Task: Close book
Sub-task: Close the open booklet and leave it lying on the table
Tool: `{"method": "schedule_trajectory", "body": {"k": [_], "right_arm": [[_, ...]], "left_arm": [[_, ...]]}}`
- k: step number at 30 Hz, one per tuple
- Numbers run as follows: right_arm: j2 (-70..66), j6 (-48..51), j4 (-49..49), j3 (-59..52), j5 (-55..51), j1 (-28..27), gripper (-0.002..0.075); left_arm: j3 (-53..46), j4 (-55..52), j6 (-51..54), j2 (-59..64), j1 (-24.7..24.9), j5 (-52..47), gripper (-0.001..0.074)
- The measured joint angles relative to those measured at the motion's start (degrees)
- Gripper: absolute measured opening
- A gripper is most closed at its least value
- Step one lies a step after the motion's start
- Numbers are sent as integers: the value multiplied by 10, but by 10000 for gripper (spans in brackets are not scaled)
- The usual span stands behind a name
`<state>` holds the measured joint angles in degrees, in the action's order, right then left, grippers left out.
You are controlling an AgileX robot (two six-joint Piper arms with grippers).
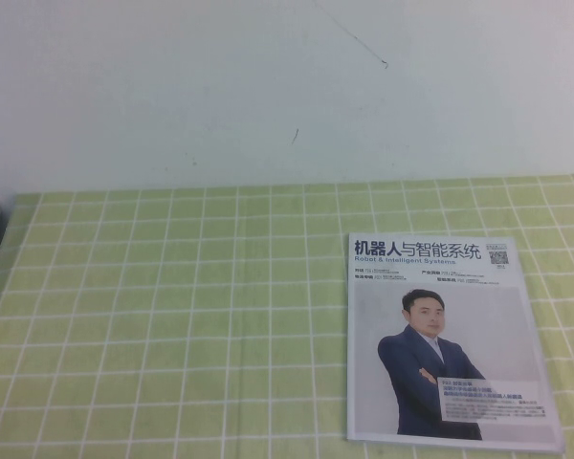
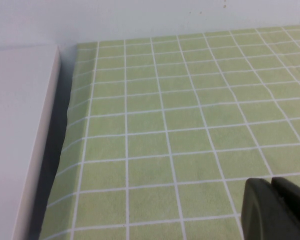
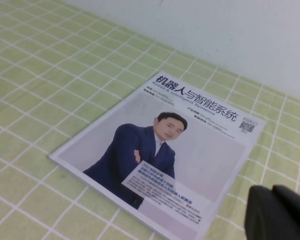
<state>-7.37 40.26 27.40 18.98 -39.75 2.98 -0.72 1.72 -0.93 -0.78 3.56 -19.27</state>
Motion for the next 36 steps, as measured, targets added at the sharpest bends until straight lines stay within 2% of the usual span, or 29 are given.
{"method": "schedule_trajectory", "body": {"k": [9, 13, 18, 23, 26, 36], "right_arm": [[57, 0, -4, -23, 19, 10, -3], [81, -8, -66, -26, 26, -27, -3], [81, -120, -165, -64, 71, -83, -3], [81, -237, -250, -151, 191, -89, -3], [81, -253, -254, -199, 233, -89, -3], [81, -256, -254, -202, 198, -76, -3]], "left_arm": [[0, 1, 0, 0, 0, 0, -4], [0, 1, 0, 0, 0, 0, -4], [0, 2, 0, 0, 0, 0, -4], [0, 2, 0, 0, 0, 0, -4], [0, 2, 0, 0, 0, 0, -4], [0, 2, 0, 0, 0, 0, -4]]}}
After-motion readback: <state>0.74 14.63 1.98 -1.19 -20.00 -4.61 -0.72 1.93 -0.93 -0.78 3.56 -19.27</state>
